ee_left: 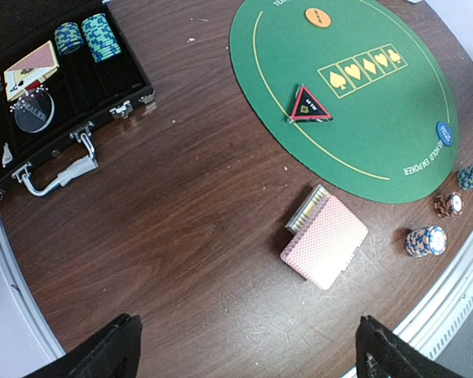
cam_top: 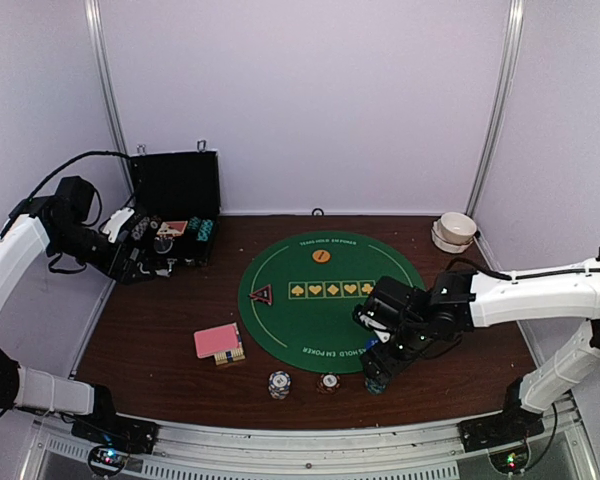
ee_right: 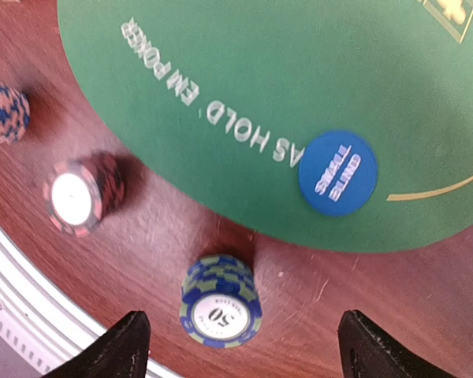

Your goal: Distribute texas hold em gaming equipment

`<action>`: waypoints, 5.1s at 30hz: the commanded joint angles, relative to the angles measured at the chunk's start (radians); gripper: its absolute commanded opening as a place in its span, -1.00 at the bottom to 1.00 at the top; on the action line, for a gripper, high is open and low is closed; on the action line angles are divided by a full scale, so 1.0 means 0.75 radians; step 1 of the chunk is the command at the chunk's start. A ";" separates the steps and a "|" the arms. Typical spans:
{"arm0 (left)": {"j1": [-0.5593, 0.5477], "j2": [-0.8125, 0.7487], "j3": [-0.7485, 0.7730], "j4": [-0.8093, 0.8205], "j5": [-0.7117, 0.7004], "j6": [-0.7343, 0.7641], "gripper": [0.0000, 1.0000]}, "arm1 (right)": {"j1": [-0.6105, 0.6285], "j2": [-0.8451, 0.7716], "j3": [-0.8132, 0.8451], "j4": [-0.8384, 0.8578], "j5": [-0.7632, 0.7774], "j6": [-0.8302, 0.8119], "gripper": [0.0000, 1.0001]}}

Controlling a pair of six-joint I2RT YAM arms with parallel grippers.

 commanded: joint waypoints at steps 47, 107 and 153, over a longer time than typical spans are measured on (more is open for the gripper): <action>-0.005 -0.043 0.048 -0.004 -0.001 0.025 0.95 | 0.048 0.124 -0.046 0.073 -0.062 0.065 -0.26; -0.006 -0.032 0.022 -0.026 0.000 0.072 0.95 | -0.704 1.467 1.767 -0.032 0.057 -0.235 -0.44; -0.006 -0.098 0.068 -0.036 -0.047 0.069 0.95 | -0.497 0.426 0.758 -0.044 0.242 -0.082 0.99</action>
